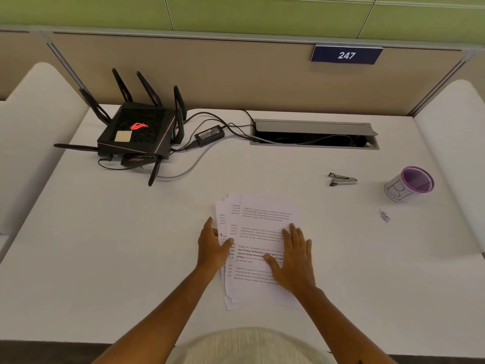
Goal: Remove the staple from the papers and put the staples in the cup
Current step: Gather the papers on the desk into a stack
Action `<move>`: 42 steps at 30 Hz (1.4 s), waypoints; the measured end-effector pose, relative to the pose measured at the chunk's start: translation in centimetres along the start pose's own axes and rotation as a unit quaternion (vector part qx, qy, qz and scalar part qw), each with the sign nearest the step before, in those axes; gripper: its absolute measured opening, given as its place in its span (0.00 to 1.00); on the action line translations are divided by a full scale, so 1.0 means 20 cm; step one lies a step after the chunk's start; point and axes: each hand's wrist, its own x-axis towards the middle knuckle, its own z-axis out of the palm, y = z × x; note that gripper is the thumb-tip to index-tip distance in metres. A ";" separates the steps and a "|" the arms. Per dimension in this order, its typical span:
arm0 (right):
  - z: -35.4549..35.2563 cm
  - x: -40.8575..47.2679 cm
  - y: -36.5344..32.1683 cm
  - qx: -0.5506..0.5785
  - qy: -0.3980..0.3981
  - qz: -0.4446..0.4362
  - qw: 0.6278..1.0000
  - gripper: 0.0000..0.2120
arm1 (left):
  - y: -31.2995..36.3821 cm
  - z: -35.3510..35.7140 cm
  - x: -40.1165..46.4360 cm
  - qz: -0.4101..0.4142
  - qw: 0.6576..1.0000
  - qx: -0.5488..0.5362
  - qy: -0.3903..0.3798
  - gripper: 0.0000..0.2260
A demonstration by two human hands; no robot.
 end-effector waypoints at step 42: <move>-0.50 0.04 -0.25 0.582 0.046 0.141 0.799 0.13 | 0.29 -0.17 -0.23 0.117 0.974 -0.195 0.001 0.16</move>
